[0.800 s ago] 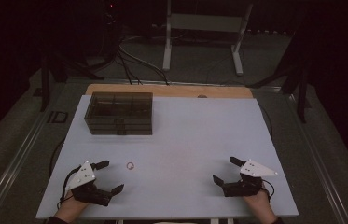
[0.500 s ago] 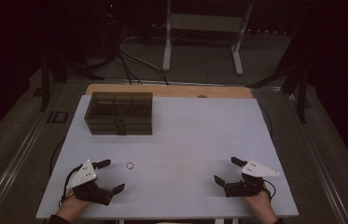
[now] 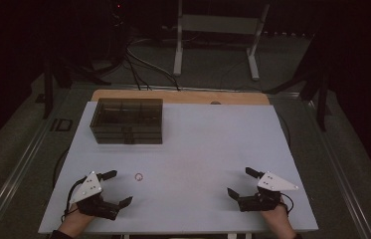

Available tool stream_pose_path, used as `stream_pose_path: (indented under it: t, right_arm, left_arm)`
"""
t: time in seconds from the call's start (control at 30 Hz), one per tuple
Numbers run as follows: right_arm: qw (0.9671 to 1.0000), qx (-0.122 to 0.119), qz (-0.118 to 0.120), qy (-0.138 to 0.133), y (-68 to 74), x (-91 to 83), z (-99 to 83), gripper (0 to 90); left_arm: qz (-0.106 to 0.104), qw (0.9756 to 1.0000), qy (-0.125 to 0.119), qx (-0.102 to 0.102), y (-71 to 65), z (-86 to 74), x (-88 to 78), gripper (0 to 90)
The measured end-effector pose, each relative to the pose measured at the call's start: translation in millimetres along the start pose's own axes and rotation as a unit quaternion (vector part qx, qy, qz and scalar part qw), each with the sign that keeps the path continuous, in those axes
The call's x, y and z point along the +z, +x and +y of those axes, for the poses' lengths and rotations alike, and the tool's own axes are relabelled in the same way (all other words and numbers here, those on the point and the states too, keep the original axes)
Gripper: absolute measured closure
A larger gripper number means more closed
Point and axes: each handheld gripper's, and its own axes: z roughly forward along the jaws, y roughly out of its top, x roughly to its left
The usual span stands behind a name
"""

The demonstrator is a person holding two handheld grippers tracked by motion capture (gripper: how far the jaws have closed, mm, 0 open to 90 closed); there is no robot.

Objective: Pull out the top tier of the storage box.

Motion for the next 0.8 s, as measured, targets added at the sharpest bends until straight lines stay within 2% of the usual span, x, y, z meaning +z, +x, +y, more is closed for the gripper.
stream_pose_path:
  t: [0.2,0.4,0.63,0.8]
  right_arm:
    - [0.9999,-0.007,0.01,0.0,3.6,1.2,1.1,2.1]
    - [0.9999,-0.005,0.011,0.002,3.1,2.3,0.5,2.2]
    - [0.9999,-0.002,0.014,-0.004,3.6,1.0,1.7,2.2]
    - [0.9999,0.0,0.014,-0.008,3.2,-0.2,2.5,2.2]
  left_arm:
    - [0.008,0.9999,-0.011,0.002,-3.0,4.7,-7.1,0.0]
    - [0.001,0.9997,-0.022,-0.006,-2.1,10.6,-7.7,0.0]
    - [0.004,0.9998,-0.018,0.013,-2.4,20.6,-4.7,0.0]
    - [-0.003,0.9996,-0.017,0.024,-1.7,28.6,-3.7,0.0]
